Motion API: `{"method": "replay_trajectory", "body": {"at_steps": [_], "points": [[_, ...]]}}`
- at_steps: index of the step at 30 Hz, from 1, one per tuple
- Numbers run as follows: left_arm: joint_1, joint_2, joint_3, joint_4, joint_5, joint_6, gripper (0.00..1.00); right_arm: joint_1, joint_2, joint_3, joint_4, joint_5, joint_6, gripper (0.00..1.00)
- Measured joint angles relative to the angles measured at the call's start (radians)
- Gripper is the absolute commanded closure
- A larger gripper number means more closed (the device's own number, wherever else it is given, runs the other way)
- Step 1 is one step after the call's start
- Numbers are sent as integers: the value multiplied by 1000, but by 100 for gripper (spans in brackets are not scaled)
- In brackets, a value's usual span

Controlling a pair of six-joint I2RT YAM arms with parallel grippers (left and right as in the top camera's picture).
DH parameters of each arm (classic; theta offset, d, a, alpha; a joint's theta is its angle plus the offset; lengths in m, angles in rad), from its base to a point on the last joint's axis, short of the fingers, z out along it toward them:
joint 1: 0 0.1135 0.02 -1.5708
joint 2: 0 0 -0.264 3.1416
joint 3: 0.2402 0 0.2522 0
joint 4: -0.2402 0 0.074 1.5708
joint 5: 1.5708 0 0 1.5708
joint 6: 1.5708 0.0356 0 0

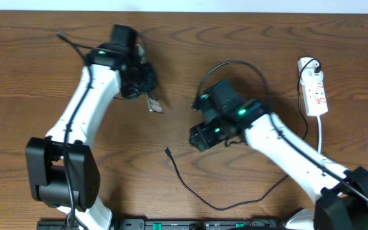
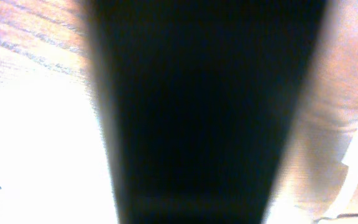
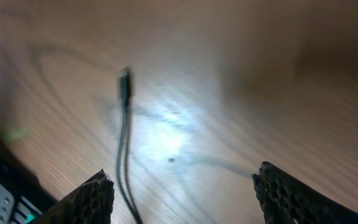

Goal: Plug charger to phone and switch on socket
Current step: 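Lower the right gripper and grasp the black USB-C cable plug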

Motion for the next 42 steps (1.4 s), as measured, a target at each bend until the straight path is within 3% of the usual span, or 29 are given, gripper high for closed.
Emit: {"method": "replay_trajectory", "body": {"at_steps": [7, 11, 14, 20, 27, 38, 39, 41, 42], "points": [[176, 0, 0, -49, 193, -3, 93, 228, 174, 1, 74, 88, -8, 28], [249, 0, 0, -93, 218, 17, 93, 314, 296, 59, -16, 161, -16, 32], [261, 0, 0, -117, 229, 35, 92, 326, 339, 135, -40, 199, -17, 44], [261, 0, 0, -141, 237, 85, 93, 300, 369, 164, -154, 322, 33, 52], [261, 0, 0, -142, 240, 111, 93, 162, 372, 165, -226, 476, 114, 52], [261, 0, 0, -142, 240, 111, 92, 13, 372, 165, -166, 297, 195, 36], [261, 0, 0, -142, 240, 111, 93, 12, 372, 164, -159, 293, 214, 32], [261, 0, 0, -142, 240, 111, 93, 12, 372, 158, -135, 292, 246, 15], [261, 0, 0, -142, 240, 111, 93, 12, 372, 152, -125, 291, 264, 1]]}}
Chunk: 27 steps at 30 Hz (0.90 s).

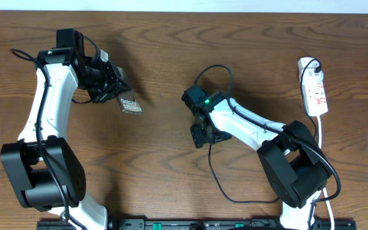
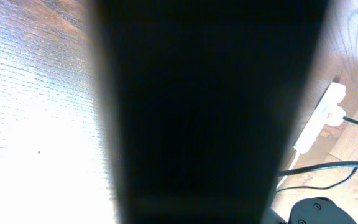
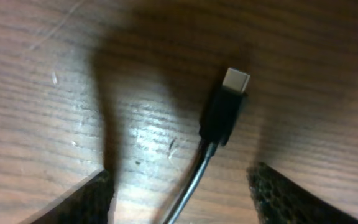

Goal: Plug charger to phone and switch on socket
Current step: 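Lower the right gripper and grasp the black USB-C cable plug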

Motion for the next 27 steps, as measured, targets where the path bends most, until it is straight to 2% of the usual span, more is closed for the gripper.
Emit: {"method": "replay_trajectory", "body": {"at_steps": [3, 4, 5, 6, 8, 10, 16, 20, 27], "points": [[0, 0, 0, 0, 0, 0, 93, -3, -4, -14, 18, -14, 26, 1], [0, 0, 0, 0, 0, 2, 93, -5, -4, -15, 19, -17, 31, 4], [0, 0, 0, 0, 1, 3, 93, -9, -5, -16, 19, -19, 40, 17], [0, 0, 0, 1, 6, 8, 93, -15, -5, -16, 19, -22, 43, 39], [0, 0, 0, 2, 27, 25, 93, -34, -5, -17, 19, -24, 67, 68], [0, 0, 0, 4, 48, 37, 93, -52, -7, -18, 20, -31, 84, 79], [0, 0, 0, 5, 79, 56, 92, -97, -8, -20, 23, -36, 130, 85], [0, 0, 0, 5, 79, 59, 93, -97, -8, -20, 24, -32, 144, 99], [0, 0, 0, 8, 79, 59, 93, -97, -9, -20, 27, -32, 147, 99]]}}
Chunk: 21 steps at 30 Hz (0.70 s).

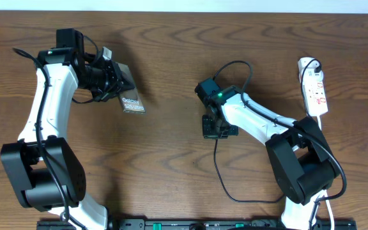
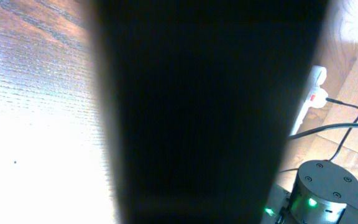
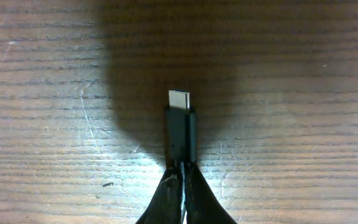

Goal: Plug charger to phone and switch on socket

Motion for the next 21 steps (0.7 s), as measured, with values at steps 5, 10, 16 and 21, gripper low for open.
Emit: {"method": "replay_trajectory", "body": {"at_steps": [5, 10, 16, 21], "points": [[0, 0, 0, 5, 43, 38, 93, -12, -24, -18, 13, -63, -66, 99], [0, -20, 0, 34, 292, 179, 93, -63, -192, -32, 103, -356, -265, 99], [-1, -37, 0, 12, 606, 362, 93, -101, -348, -29, 145, -737, -480, 99], [-1, -38, -1, -88, 724, 526, 93, -101, -347, -30, 150, -1025, -660, 99]]}}
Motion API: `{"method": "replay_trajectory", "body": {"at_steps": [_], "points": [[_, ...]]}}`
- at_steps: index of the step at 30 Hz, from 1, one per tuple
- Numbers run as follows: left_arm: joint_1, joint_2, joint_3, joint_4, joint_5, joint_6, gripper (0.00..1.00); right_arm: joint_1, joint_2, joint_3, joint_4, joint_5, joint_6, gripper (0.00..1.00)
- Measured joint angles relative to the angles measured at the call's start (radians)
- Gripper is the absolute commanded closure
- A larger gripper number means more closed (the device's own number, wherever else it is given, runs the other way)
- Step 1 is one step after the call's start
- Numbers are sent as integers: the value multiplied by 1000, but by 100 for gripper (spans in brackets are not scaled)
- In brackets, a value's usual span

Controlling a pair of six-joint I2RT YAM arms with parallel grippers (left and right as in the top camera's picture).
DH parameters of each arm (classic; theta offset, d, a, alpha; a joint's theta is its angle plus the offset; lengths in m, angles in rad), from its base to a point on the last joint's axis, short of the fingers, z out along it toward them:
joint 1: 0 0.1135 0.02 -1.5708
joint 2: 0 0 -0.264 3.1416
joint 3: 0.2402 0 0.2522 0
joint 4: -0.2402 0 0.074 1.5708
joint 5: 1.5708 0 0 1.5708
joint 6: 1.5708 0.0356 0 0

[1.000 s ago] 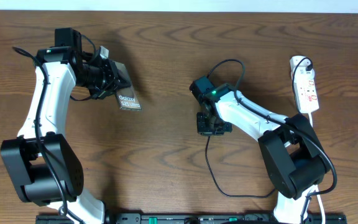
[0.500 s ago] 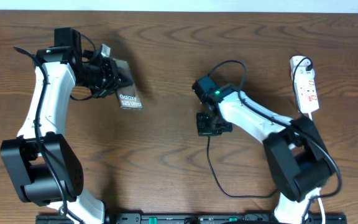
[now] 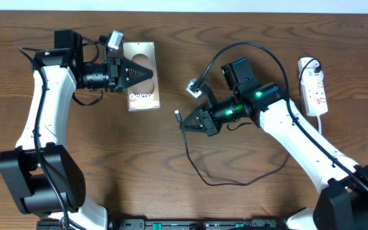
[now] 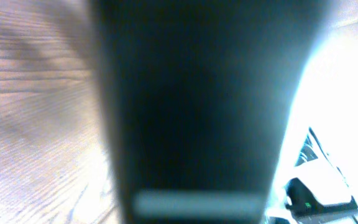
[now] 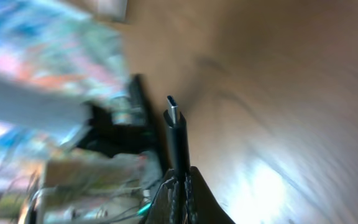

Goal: Plug charger to phone and switch on socket

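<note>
A gold phone point(image 3: 142, 80) with "Galaxy" on its back is held off the table, my left gripper point(image 3: 144, 74) shut on it. In the left wrist view the phone point(image 4: 204, 106) is a dark blur filling the middle. My right gripper point(image 3: 185, 124) is shut on the black charger plug point(image 3: 178, 115), whose tip points left, a short way right of the phone. The plug point(image 5: 176, 134) sticks up from the shut fingers point(image 5: 194, 199), metal tip bare. The black cable point(image 3: 216, 181) loops along the table. A white socket strip point(image 3: 314, 86) lies far right.
A charger adapter point(image 3: 310, 64) sits in the far end of the socket strip. The brown wooden table point(image 3: 75, 172) has a black rail point(image 3: 190, 224) along its front edge. Slack cable lies between my right arm and the front edge.
My right gripper has gone from the table surface to up in the air, plug tip now pointing left at the phone. The phone has turned, gold back facing up, and sits further right.
First my left gripper held the phone at the back middle while my right stood open above the plug on the table. Then the phone was at the far left and the open right fingers straddled the plug. Then they were shut on it. Now plug and phone face each other.
</note>
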Motion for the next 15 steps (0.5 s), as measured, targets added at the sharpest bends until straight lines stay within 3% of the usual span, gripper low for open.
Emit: {"method": "replay_trajectory", "body": {"at_steps": [5, 15], "points": [[0, 0, 0, -14, 35, 73, 93, 0, 0, 0, 64, -191, -95, 98], [-8, -1, 0, 3, 47, 99, 93, 21, 0, 0, 211, -314, -76, 99]]}}
